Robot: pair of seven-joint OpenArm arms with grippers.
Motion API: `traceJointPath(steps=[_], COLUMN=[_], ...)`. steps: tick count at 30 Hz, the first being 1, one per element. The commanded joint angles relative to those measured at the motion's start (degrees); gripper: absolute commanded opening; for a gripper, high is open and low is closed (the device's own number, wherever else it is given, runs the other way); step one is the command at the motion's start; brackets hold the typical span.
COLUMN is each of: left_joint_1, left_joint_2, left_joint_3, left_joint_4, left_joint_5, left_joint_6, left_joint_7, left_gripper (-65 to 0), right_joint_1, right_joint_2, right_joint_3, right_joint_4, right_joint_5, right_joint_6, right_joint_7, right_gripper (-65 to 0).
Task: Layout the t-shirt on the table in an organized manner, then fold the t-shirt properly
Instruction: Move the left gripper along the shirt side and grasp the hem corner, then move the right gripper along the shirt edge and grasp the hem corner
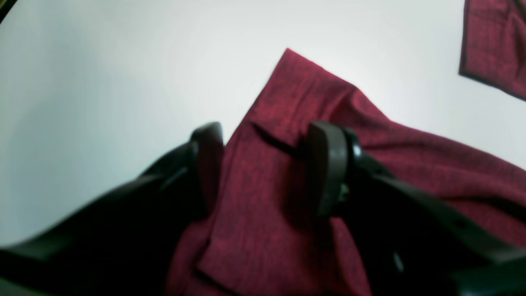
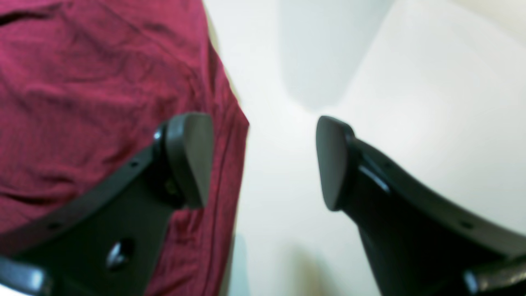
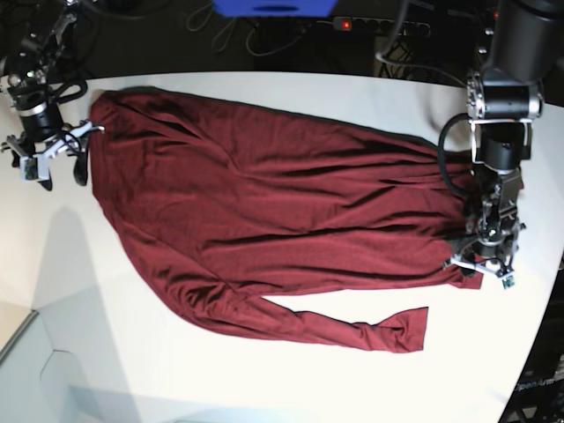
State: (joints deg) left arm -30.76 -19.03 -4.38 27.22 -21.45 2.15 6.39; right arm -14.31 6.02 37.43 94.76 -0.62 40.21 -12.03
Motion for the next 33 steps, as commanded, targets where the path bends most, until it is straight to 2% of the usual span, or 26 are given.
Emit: traceJointPath(steps=[1,6,7,10,12,14,22,28,33], left_joint_1=[-1.2,-1.1,-1.2,-1.2,-1.1,-1.1,-1.1,-1.1,-1.1], left_joint_2=[-0.6,-0.6,-0.6,-0.6,-0.5,-0.5,-0.6,-0.5,-0.5], left_joint_3=[0.1,0.1,0.1,0.0,0.1,0.1,0.1,0.1,0.2], left_joint_4=[0.7,-2.2,-3.0,-4.0,-4.1,-4.1,-3.4,-3.3,-3.4], left_joint_5=[0.0,0.0,0.0,0.0,0.0,0.0,0.0,0.0,0.0], left_joint_6=[0.1,0.1,0.1,0.1,0.1,0.1,0.1,0.1,0.1], left_joint_7=[-0.8,-0.8,-0.8,-3.4,-6.3,-6.8,-5.7,-5.5,-5.5], left_gripper=[-33.4,-33.8,-35.6,-45.5,-54.3,-65.0,-65.0,-65.0,-65.0], right_joint_1=[0.3,0.4,0.4,1.5,3.2,5.0,12.4,25.3,38.5], right_joint_2=[0.9,0.9,0.9,0.9,0.9,0.8,0.8,0.8,0.9], right_joint_3=[0.1,0.1,0.1,0.0,0.0,-0.4,-12.6,-17.3,-17.0], right_joint_4=[0.9,1.0,1.2,1.4,1.1,0.9,-2.8,-22.4,-42.1], right_joint_5=[1.0,1.0,1.0,1.0,1.0,1.0,1.0,0.5,-8.4], right_joint_6=[-0.2,-0.2,-0.2,-0.2,-0.2,-0.2,-0.2,-0.2,-0.2], right_joint_7=[1.6,1.6,1.6,1.6,1.6,1.5,1.5,1.5,1.9], right_gripper=[-25.4,-25.4,-25.4,-25.4,-25.4,-25.4,-25.4,-25.4,-25.8])
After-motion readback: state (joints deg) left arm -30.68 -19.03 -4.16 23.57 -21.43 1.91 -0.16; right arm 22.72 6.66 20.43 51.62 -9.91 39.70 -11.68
